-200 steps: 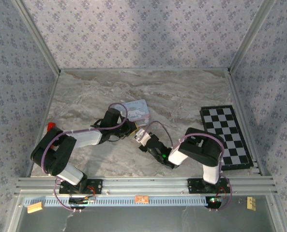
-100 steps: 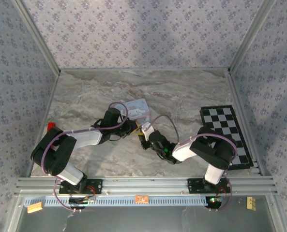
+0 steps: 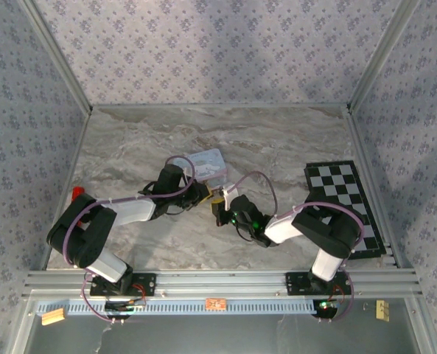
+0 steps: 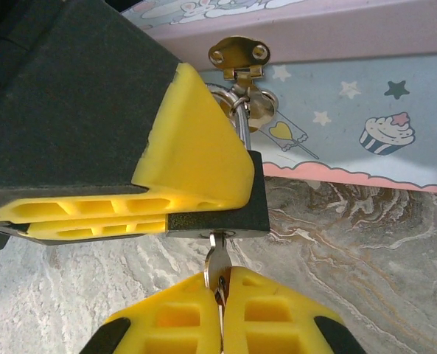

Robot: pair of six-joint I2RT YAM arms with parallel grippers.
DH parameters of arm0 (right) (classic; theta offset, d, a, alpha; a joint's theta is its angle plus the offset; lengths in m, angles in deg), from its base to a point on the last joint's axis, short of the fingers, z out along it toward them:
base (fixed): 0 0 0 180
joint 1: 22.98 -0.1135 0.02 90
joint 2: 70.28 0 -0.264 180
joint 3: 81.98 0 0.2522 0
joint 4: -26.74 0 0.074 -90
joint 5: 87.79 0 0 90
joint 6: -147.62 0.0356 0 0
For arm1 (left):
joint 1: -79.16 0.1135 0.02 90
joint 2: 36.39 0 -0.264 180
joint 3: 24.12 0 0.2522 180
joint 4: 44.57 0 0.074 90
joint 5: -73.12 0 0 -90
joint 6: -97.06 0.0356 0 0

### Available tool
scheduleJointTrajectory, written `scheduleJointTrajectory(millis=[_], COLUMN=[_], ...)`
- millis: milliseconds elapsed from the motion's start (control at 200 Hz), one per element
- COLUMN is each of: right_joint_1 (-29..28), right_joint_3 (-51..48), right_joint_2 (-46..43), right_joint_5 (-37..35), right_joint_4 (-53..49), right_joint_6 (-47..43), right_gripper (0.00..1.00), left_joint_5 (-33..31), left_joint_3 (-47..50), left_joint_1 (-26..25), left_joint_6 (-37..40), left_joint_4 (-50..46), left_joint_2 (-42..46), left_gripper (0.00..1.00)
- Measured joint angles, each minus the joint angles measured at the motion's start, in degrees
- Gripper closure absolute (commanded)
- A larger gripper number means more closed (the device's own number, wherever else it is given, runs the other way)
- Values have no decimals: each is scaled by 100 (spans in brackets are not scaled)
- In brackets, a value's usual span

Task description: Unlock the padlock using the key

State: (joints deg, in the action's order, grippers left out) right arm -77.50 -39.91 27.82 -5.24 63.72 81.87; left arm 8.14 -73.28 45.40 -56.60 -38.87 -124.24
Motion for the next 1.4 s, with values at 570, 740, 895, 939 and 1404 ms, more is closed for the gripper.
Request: scheduleJointTrajectory(millis=[570,740,895,939,1404], right_joint_1=[262,166,201,225,509], right_joint_3=[105,109,107,98,-181], right_joint_2=[-181,-675,-1257,-1388,-2192], right_joint_5=[1084,942,531,424,-59], right_joint_4=[-896,-1471,-2039,-2146,-2599], right_joint_6=[313,0,-221,-275,-442], right_gripper=[44,42,41,41,40], left_joint_5=[-752,-942,-1154,-1274,-3060], left_joint_3=[-378,-463,-713,-743,-1115], left_joint_1=[-74,-74,-74,-76,-431], left_joint_6=[1285,1681,2177,2321,3346], left_joint_4=[-1912,-2389,-2870,-2986,-3923], left_joint_2=[304,302,302,302,-20], left_gripper=[100,100,100,100,100])
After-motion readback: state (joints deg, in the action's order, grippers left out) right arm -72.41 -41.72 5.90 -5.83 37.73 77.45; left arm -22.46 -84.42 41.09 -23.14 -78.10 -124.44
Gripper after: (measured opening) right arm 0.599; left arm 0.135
